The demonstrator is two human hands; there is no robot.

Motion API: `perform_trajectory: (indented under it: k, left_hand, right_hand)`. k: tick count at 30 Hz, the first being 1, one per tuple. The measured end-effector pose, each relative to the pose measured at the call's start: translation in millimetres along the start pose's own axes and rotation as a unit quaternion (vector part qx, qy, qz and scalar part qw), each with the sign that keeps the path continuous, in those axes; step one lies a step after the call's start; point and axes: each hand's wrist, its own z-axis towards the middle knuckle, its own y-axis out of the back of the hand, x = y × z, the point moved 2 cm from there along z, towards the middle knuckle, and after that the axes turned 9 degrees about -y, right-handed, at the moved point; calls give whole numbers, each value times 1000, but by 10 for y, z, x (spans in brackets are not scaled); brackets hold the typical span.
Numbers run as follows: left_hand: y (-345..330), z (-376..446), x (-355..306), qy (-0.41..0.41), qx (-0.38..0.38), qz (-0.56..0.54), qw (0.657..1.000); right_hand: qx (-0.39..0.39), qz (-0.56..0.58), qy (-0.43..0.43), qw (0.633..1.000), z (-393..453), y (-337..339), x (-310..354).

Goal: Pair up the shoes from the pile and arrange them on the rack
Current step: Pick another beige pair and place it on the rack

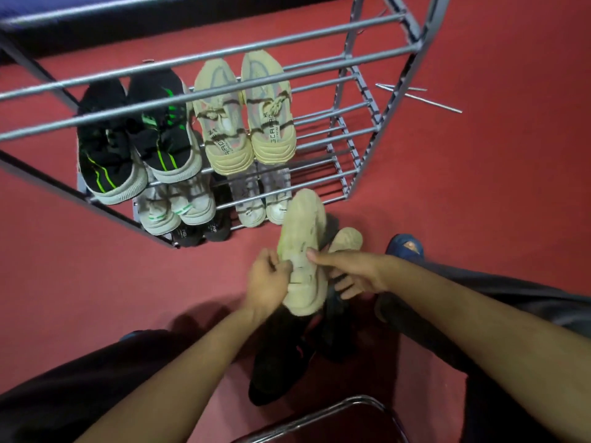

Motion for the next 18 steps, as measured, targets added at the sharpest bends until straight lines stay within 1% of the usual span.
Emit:
perform_trajectory:
  k: [1,2,3,5,6,8,9,11,13,15,17,18]
  left_hand:
    - [-163,-58,-106,-4,23,-23,999]
    - [-308,-116,-193,-7,37,-42,998]
    - [-443,-162,-267,-11,43,-46,998]
    - [-618,-193,-386,-44,57,-17,997]
    - [-683,-167,-428,-64,75,7,995]
    - [-809,-21,-411,-74,114,90,987]
    - [-872,87,-348,-62,122,147,979]
    - [-1008,308,-174,-25,134,250,959]
    - [-1217,499,-16,-15,165,312,936]
    - [-1478,706,61,-47,195,363,910]
    - [-1758,929,63,-94,222,410,880]
    - [-1891,1030,48,-111,237,417,870]
  right_hand:
    - [25,16,22,999,-72,29,-7]
    - [19,25,50,998,-139,99,1]
    - [-6,27,73,997,-233,201,13]
    - [-101,-3,86,991,-396,465,43]
    - [-158,-40,88,983,-483,629,66]
    - [-248,-109,94,958,-656,948,104]
    - [-269,-122,84,952,-740,1096,113]
    - [-294,-129,55,946,-877,1381,123]
    - [-307,-145,30,940,-986,1629,132]
    - [-314,-145,23,938,-1041,1829,148]
    - [-327,-114,27,938,-994,1973,183]
    - [-330,-99,28,938,-954,2022,201]
